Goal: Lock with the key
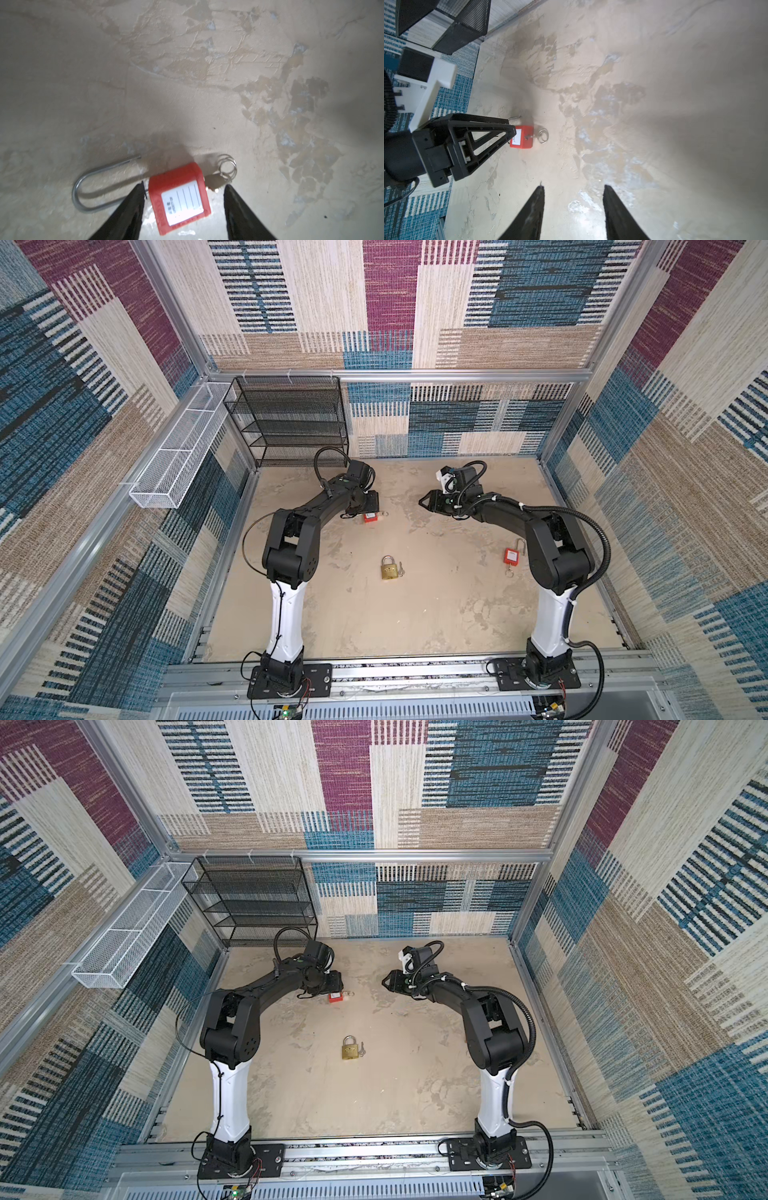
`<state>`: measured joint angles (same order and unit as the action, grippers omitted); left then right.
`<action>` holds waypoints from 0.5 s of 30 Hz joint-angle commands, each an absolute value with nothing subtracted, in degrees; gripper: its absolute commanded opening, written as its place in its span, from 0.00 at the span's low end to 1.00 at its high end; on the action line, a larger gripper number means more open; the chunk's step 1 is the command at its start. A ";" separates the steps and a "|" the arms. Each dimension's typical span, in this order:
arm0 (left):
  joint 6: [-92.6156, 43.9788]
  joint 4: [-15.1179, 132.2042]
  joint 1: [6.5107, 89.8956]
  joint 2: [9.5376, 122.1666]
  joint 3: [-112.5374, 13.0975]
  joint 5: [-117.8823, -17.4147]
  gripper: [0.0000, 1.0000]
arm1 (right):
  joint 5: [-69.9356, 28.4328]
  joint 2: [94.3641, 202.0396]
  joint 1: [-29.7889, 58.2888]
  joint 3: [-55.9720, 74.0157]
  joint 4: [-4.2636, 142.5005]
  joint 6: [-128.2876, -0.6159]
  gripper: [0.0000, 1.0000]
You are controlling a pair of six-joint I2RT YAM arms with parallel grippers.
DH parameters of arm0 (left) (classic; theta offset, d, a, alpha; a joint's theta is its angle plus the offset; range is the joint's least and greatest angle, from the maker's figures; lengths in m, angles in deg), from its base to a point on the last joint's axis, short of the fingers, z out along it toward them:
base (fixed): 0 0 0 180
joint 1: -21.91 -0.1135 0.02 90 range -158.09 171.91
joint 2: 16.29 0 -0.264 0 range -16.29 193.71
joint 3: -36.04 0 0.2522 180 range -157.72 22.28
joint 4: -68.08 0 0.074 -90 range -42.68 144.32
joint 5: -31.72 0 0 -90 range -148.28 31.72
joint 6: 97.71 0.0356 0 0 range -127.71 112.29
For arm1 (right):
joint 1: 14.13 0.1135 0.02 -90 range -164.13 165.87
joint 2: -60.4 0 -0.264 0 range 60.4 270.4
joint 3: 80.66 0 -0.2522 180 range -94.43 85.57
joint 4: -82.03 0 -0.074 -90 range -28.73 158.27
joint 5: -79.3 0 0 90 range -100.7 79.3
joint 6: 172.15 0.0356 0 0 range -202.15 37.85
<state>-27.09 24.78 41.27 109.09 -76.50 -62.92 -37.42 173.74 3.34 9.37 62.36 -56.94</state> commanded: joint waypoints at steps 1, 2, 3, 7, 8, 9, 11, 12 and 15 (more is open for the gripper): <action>-24.17 20.03 41.17 111.74 -80.37 -61.46 0.62 | -40.14 173.09 2.16 10.36 64.65 -58.24 0.48; -23.84 19.63 41.21 112.25 -81.06 -61.48 0.62 | -40.23 172.84 1.78 10.72 64.79 -58.32 0.48; -23.70 18.99 41.25 112.47 -81.38 -60.45 0.62 | -40.32 172.47 1.34 11.30 65.20 -58.25 0.48; -23.10 19.42 41.40 112.58 -81.81 -61.06 0.62 | -40.16 170.73 0.48 13.10 66.59 -57.99 0.48; -22.83 19.14 41.50 112.84 -82.25 -61.58 0.62 | -40.02 170.45 0.31 13.39 66.66 -57.91 0.48; -22.76 18.50 41.68 113.13 -82.88 -62.17 0.62 | -40.10 170.22 0.15 13.53 66.73 -57.98 0.48; -22.57 17.57 42.10 113.51 -83.75 -63.76 0.62 | -40.32 169.92 -0.03 13.90 66.78 -57.89 0.48; -22.61 17.60 42.42 113.62 -83.95 -64.62 0.63 | -40.25 169.59 -0.11 14.11 66.93 -57.89 0.48; -22.39 16.72 43.55 115.02 -85.12 -66.91 0.63 | -40.25 168.86 -0.18 15.06 67.56 -57.89 0.48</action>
<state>-24.20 18.97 42.75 114.01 -83.96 -63.58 -39.65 169.78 -0.02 14.57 65.00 -57.55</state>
